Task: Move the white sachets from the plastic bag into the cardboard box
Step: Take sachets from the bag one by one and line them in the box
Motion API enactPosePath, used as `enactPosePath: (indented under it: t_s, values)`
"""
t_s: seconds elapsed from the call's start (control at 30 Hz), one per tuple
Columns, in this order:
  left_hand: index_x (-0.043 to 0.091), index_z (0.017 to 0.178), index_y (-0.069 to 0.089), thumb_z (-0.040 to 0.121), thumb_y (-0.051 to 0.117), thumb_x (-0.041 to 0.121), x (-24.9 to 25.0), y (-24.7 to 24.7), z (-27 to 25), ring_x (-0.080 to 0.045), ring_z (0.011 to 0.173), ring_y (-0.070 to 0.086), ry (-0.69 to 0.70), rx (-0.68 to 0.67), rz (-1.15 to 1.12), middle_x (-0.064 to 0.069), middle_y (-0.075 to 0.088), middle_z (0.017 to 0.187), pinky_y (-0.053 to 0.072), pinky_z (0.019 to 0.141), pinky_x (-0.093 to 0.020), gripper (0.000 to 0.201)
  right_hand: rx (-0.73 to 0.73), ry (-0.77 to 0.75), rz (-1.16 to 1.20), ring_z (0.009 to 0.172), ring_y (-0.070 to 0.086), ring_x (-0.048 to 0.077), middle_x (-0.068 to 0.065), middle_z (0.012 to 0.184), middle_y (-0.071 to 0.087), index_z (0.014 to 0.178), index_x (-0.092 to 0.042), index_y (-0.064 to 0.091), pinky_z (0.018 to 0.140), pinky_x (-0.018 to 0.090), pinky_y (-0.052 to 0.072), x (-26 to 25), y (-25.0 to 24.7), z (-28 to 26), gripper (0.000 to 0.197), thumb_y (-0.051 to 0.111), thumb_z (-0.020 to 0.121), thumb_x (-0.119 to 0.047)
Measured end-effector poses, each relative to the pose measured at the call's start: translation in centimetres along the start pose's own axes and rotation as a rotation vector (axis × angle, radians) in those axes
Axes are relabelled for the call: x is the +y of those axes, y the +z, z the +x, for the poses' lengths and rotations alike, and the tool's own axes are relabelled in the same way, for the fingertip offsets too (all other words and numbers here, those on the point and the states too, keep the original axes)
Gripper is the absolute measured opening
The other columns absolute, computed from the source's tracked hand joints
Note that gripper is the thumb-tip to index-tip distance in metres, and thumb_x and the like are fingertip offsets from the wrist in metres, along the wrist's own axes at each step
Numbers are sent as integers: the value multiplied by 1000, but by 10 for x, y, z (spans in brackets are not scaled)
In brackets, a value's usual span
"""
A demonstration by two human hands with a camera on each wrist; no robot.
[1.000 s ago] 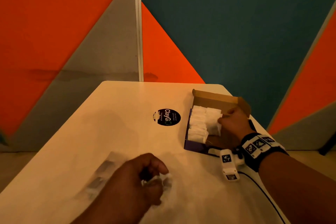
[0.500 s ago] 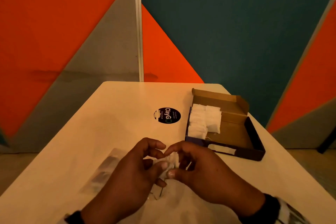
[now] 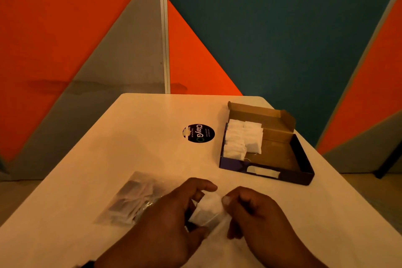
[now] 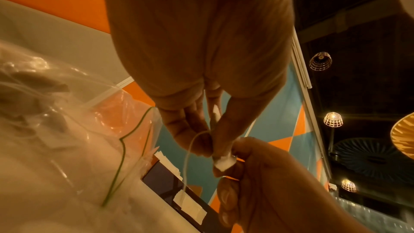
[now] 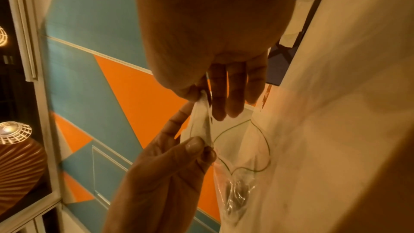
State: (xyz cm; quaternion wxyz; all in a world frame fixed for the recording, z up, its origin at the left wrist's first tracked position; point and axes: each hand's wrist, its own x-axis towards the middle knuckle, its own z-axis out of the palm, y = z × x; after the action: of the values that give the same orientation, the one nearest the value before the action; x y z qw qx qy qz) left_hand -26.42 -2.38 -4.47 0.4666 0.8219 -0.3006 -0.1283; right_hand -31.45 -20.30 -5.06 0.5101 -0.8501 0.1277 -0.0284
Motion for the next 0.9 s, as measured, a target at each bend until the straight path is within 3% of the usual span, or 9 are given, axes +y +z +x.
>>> enactPosePath:
  t_s: [0.13, 0.2, 0.3, 0.4, 0.47, 0.53, 0.63, 0.77, 0.9]
  values:
    - [57, 118, 45, 81, 71, 8, -4, -4, 5, 5, 93, 62, -2, 28, 35, 32, 58, 103, 50, 79, -12, 67, -26, -51, -7, 60, 65, 5, -14, 71, 71, 84, -32, 69, 64, 19, 55, -6, -8, 2, 22, 54, 99, -29]
    - [55, 118, 47, 81, 66, 6, -5, -7, 7, 1, 87, 64, -26, 24, -1, 30, 59, 101, 54, 79, -20, 64, -45, -90, -31, 62, 66, 4, -17, 74, 71, 86, -34, 68, 63, 17, 54, -9, -8, 3, 19, 54, 98, -31]
    - [48, 113, 57, 86, 66, 8, 0, -8, 12, -8, 73, 67, -114, 7, -188, 12, 64, 96, 57, 70, -26, 49, -48, -114, -30, 61, 65, 2, -16, 72, 70, 89, -36, 67, 62, 14, 53, -13, -7, 3, 16, 53, 97, -35]
    - [42, 106, 66, 89, 71, 22, 3, -9, 18, -7, 80, 69, -138, 94, -252, 2, 71, 102, 55, 69, -25, 27, -45, -127, -20, 59, 64, 1, -12, 70, 71, 90, -35, 67, 59, 13, 50, -19, -10, 4, 19, 50, 99, -37]
    - [32, 103, 70, 91, 70, 19, 7, -12, 21, -14, 82, 72, -132, 134, -264, 0, 77, 96, 57, 69, -28, 18, -26, -156, -71, 62, 65, 1, -16, 72, 70, 89, -34, 66, 61, 13, 49, -20, -15, 6, 20, 49, 99, -37]
    - [25, 94, 74, 92, 68, 19, 10, -19, 22, -14, 74, 71, -121, 154, -194, 3, 78, 86, 58, 69, -30, 8, -20, -212, -264, 74, 66, 2, -20, 82, 70, 94, -36, 63, 72, 17, 52, -20, -21, 7, 17, 48, 99, -41]
    - [30, 84, 75, 90, 69, 30, 11, -32, 23, -3, 69, 69, -85, 169, -21, 10, 76, 80, 54, 70, -26, 9, -46, -335, -770, 96, 63, 6, -18, 109, 68, 120, -41, 55, 90, 26, 52, -25, -30, 5, 28, 38, 100, -51]
    - [31, 79, 74, 89, 69, 32, 16, -42, 25, 6, 74, 66, -47, 215, 167, 21, 73, 78, 44, 63, -6, 12, -45, -406, -1031, 93, 62, 9, -12, 112, 67, 129, -36, 51, 88, 26, 51, -26, -39, 8, 36, 34, 101, -51]
    - [34, 80, 73, 91, 67, 31, 18, -53, 31, 9, 74, 64, -28, 282, 269, 21, 71, 74, 43, 58, -4, 12, -86, -380, -1091, 92, 64, 9, -11, 109, 69, 124, -34, 57, 87, 23, 51, -15, -47, 23, 34, 40, 100, -50]
